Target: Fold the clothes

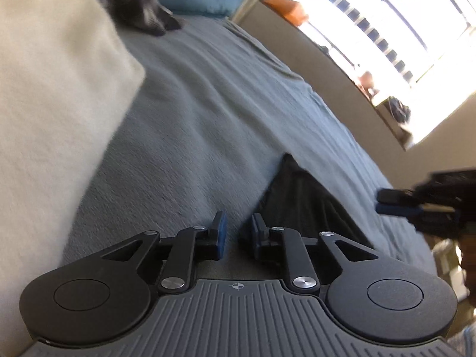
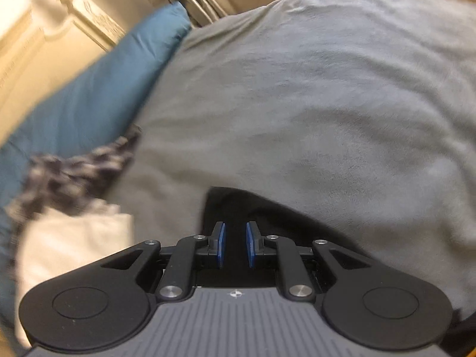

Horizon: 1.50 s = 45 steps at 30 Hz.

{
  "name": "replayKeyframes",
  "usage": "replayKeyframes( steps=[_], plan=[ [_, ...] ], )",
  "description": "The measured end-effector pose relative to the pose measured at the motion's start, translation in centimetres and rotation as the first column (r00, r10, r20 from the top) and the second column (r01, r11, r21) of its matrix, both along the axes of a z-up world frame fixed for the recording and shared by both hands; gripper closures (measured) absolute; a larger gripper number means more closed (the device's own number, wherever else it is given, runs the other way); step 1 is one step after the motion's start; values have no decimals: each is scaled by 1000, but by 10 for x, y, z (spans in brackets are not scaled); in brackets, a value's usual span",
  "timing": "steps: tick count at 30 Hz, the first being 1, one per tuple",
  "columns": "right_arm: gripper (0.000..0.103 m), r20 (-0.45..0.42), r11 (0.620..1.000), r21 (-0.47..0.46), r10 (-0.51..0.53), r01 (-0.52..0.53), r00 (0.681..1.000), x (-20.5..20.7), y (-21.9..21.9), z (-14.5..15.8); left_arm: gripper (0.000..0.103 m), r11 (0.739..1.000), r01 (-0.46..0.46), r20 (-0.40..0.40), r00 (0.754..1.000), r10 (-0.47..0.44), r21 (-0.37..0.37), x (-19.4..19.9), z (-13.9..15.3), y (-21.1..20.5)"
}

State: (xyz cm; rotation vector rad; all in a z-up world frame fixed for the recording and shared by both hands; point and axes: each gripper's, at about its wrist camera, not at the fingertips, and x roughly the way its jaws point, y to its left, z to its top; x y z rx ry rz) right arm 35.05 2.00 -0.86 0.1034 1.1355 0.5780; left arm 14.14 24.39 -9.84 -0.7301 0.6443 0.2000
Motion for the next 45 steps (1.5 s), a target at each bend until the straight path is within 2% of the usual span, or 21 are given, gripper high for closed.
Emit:
replayKeyframes(
  steps=[2,3,6,10,13,17,20,21,22,26,28,30,32,35,40,44,45],
  plan=[
    [87,77,990,-141,4,7,997,-2,4,-6,86,1000,13,-1,1000,-13,8,-2,-1,-1],
    [87,79,983,-182,-14,29,997,1,-1,-11,86,1000,18,0,1000,-18,11,-4,-1,-1],
    [85,7,982,-161,-96,96,995,12,-32,-23,85,999,33,-1,999,-33,19,-4,-4,0],
    [68,-60,980,-122,-168,159,984,17,-71,-33,85,998,48,-6,999,-48,43,-3,-6,-2],
    [66,-80,982,-95,-169,161,982,14,-84,-36,85,996,49,-11,999,-49,80,-1,-5,-7],
    [63,-69,988,-128,-94,84,993,10,-76,-42,85,994,48,-11,999,-47,99,-1,-5,-11],
    [68,-57,987,-157,-45,36,997,6,-71,-47,85,994,44,-14,999,-43,99,0,-5,-11],
    [80,-45,985,-174,-26,18,999,4,-68,-47,85,994,44,-14,999,-42,102,0,-5,-12],
    [102,-26,982,-191,-4,-1,1000,1,-65,-47,85,993,43,-14,999,-42,106,-1,-5,-12],
    [102,57,966,-249,82,-66,995,-11,-50,-40,85,992,36,-11,999,-35,117,-2,-6,-15],
    [102,136,962,-271,79,-40,988,-12,-46,-31,84,992,29,-14,1000,-27,126,-3,-6,-16],
    [102,240,951,-309,92,-14,966,-12,-38,-21,84,990,22,-16,1000,-20,137,-2,-6,-18],
    [102,275,953,-302,92,-5,957,-6,-30,-17,84,989,18,-18,1000,-16,150,-2,-5,-21],
    [102,305,953,-303,95,2,948,4,-17,-23,84,987,17,-18,1000,-14,162,-2,-5,-22],
    [102,287,945,-324,53,45,956,23,-1,-56,84,986,19,-18,1000,-16,166,-4,-4,-22],
    [97,291,955,-246,-89,164,953,29,-16,-55,84,987,16,-12,1000,-14,162,-5,-5,-21],
    [90,297,952,-221,-142,213,944,30,-25,-49,84,988,15,-9,1000,-14,156,-6,-5,-20]
  ],
)
